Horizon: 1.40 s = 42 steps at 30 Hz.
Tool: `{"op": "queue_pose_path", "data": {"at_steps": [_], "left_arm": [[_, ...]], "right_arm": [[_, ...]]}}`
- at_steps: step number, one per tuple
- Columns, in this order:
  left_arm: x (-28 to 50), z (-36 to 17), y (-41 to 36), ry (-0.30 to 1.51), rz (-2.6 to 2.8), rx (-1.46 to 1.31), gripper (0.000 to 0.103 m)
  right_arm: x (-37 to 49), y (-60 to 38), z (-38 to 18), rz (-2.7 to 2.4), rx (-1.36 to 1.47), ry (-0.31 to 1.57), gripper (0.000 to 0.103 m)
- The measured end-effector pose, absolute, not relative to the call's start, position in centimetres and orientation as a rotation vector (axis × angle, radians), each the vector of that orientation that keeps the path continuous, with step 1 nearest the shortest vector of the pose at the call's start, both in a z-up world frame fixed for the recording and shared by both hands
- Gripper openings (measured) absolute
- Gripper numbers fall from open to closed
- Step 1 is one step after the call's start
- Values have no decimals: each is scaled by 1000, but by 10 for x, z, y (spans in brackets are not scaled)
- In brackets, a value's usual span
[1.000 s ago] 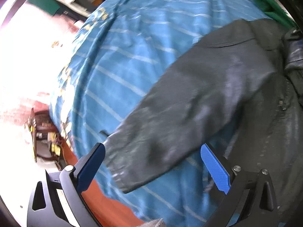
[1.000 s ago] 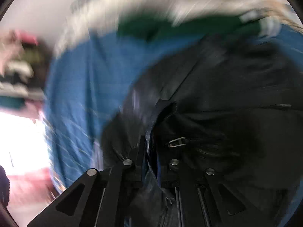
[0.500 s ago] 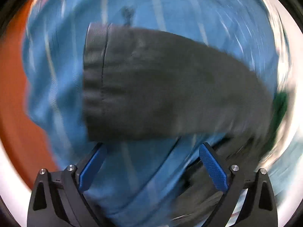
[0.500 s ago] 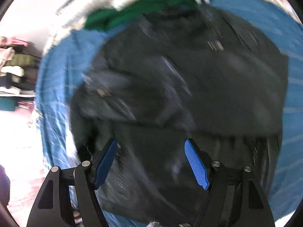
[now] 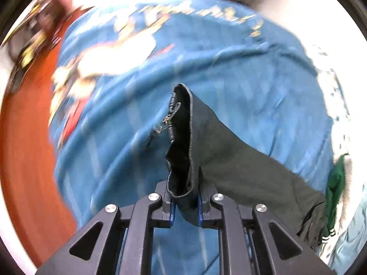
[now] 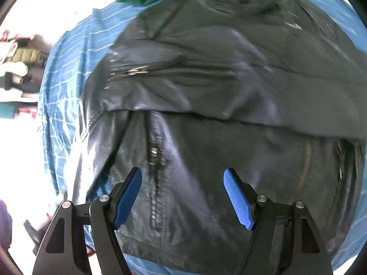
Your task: Fold large clothes
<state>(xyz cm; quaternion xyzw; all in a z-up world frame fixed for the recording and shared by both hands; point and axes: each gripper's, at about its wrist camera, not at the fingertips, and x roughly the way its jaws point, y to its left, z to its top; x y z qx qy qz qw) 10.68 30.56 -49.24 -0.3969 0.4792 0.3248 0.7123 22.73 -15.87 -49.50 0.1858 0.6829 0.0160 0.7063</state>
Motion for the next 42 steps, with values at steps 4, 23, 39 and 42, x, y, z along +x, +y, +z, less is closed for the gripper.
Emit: {"op": "queue_pose_path", "data": {"at_steps": [4,23,39,42], "left_arm": [[125,-532,343,1065,608,-871,11],[170,-526,348,954,763,-816,9],[259,-371,249,810,509,-149,8],[273,-356,206,789,458,-62,8]], "right_arm": [[238,-137,-503,60,360,1530,76],[261,-115,-503,-374,-57,1462,87],[297,-145,-499,-444,113,1367,88],[291,-171,-494,-421,176,1361,88]]}}
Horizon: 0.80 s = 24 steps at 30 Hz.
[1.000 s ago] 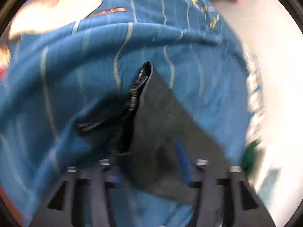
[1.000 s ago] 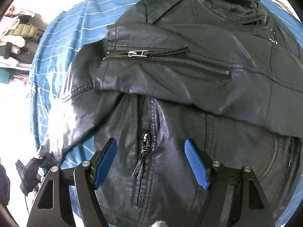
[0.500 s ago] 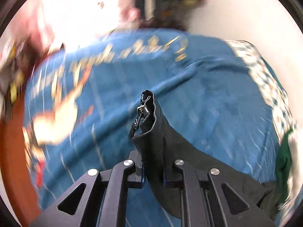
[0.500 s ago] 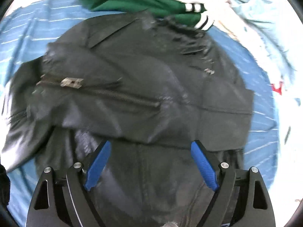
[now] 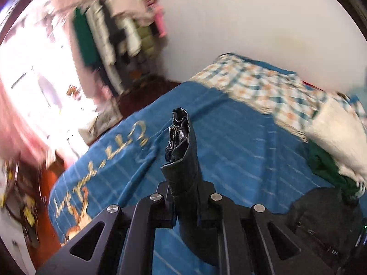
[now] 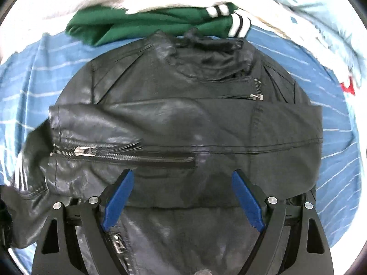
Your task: Fold large clothes
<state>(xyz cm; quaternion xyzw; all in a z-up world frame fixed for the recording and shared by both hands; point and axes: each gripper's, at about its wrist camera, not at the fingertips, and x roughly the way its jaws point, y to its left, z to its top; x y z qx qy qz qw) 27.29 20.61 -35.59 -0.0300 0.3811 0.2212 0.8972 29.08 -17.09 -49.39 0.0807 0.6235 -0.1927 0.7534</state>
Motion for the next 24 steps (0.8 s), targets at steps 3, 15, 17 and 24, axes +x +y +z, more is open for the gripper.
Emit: {"op": "queue_pose_path", "data": {"at_steps": [3,15,17,24], "left_arm": [[289,-347,146,799,354,-17,8],[328,-427,-205,1061,-274,67,8],[321,-455,-246,1152,-343,85,8],[284,-531,-309,1272,-405,229,58]], "right_arm": [[277,-213,-482,-429,221,1348,88],[172,-436,-475,-660,425,1335,88],[152,-465,-481,-681,451,1350,88],[95,-518,-495,-622,534,1395,88]]}}
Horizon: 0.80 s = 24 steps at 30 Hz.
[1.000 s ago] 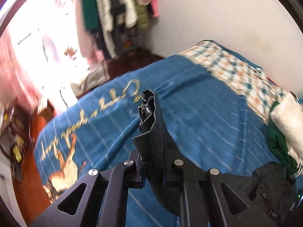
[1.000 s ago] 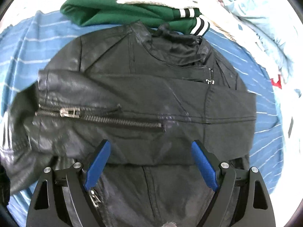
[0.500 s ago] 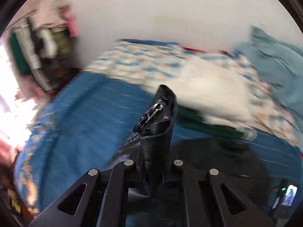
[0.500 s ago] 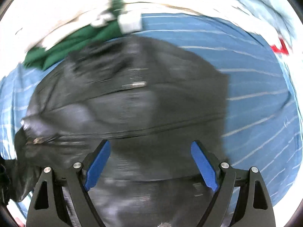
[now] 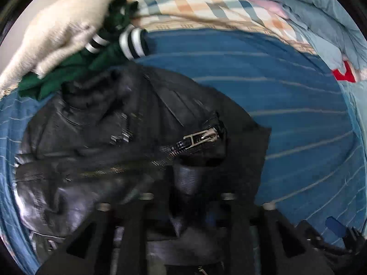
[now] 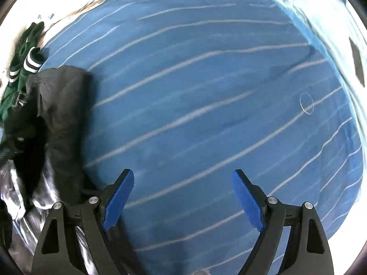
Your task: Fold large clothes
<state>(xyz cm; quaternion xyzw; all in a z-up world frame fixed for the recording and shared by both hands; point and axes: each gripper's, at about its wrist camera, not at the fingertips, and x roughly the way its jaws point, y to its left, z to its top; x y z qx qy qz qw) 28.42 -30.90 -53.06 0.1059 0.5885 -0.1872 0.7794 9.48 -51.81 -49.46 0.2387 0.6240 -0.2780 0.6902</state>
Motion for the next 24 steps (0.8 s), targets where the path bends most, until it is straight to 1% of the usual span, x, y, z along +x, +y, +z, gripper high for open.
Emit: {"op": "queue_pose_path", "data": {"at_steps": [1,2,5,6,7,8,9,13,14,15,16,17,20,22,23,24], "left_arm": [[282,-530,-306,1277,-417,205,75],[280,-527,-303,1269,-423,187,97],[278,-509,-294,1232,-439,141,98],[277,-505,-294,1229,-426,140,98],[277,-498,-287,1226,-412,126,98],[275,-490,-275,1227,-397,100,98],[271,-485,-263,1230,-373,84,98],[252,-457,-182,1227,-204,9,98],[247,-454,-157,1223,-130,14,98],[244,-454,-137,1223,-74,20,98],[243,-456,-114,1223,-1,31,98],[243,-461,-90,1224,75,49,98],[255,-486,-39,1242,246,90,98],[269,-503,-14,1244,315,103,98],[274,-508,-6,1238,331,114,98],[279,-514,-3,1236,331,118,98]], "right_arm": [[89,-523,-494,-591,554,1396,88],[85,-525,-493,-558,576,1399,88],[77,-531,-490,-463,662,1415,88],[76,-531,-485,-429,694,1411,82],[78,-532,-482,-402,715,1404,74],[81,-532,-480,-371,740,1401,49],[88,-530,-475,-323,782,1397,30],[123,-514,-462,-160,875,1345,30],[135,-508,-460,-115,892,1335,33],[151,-501,-462,-75,903,1333,44],[173,-492,-465,-62,892,1343,51],[185,-486,-469,-51,876,1349,55],[223,-463,-490,-28,807,1410,54],[241,-446,-499,-76,681,1484,28],[247,-440,-499,-93,632,1496,10],[247,-435,-495,-114,598,1495,7]]}}
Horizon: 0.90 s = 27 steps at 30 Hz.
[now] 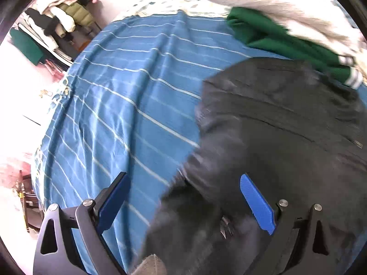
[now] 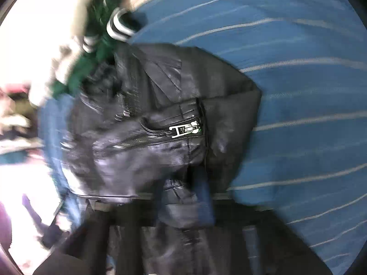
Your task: Fold large clothes
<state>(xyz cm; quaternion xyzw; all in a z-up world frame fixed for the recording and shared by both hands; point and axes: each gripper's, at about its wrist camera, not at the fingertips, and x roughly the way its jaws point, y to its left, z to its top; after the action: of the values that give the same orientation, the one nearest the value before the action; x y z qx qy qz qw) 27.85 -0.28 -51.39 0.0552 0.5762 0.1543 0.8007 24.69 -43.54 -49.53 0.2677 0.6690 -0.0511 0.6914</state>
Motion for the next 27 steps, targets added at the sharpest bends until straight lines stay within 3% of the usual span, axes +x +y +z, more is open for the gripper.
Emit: {"op": "queue_pose_path", "data": {"at_steps": [5,12,16,18,20,25,27], "left_arm": [[300,-550,2,1276,309,132,100],[305,-561,13,1316,217,81,103],[294,-532,11,1277,217,116,103],[286,-519,5,1249,216,149,103],[279,-518,-3,1239,223,212,103],[279,-568,-1,1280,223,281,103],[283,-571,4,1262,205,227,103]], "right_arm": [[223,-424,-473,-176,512,1476,5],[213,-434,-512,-308,486,1650,2],[217,-448,-468,-322,591,1532,7],[224,-441,-448,-291,581,1474,24],[234,-423,-446,-235,557,1471,27],[259,-371,-509,-123,508,1625,27],[265,-355,-553,-158,384,1719,19]]}}
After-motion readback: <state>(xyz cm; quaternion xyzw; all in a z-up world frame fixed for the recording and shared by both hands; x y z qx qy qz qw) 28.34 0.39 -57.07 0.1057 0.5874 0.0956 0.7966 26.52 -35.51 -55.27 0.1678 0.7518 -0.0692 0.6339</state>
